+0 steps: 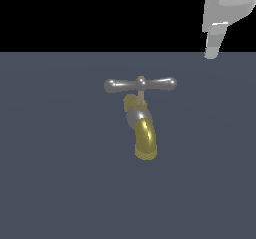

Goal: Turn on the faucet by rotating a designated handle.

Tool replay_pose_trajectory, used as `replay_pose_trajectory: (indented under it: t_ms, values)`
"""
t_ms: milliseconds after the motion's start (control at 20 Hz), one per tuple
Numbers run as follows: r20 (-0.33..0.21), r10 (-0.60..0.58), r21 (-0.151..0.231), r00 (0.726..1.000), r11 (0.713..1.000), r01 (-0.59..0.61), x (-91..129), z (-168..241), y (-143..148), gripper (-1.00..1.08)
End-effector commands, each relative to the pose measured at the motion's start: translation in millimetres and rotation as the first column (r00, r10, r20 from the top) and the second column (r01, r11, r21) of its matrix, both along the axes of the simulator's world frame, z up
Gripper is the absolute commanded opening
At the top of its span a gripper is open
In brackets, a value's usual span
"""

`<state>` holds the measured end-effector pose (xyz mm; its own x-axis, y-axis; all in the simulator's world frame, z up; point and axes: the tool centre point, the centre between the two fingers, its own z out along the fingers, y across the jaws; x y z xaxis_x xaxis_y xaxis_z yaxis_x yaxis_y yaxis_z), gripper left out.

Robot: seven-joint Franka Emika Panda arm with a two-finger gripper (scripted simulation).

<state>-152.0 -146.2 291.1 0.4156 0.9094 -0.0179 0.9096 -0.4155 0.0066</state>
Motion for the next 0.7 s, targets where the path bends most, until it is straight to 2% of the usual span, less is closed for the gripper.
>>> replay_pose_trajectory:
  t_ms: [0, 300, 650]
  values:
    - [0.000, 0.054, 0.000, 0.999, 0.999, -0.054, 8.5, -8.9, -2.6, -1.00]
    - [0.000, 0.171, 0.001, 0.985, 0.985, -0.171, 28.1, -28.7, -6.0, -1.00]
    - [0.000, 0.295, 0.004, 0.956, 0.956, -0.295, 49.5, -50.0, -6.5, -1.00]
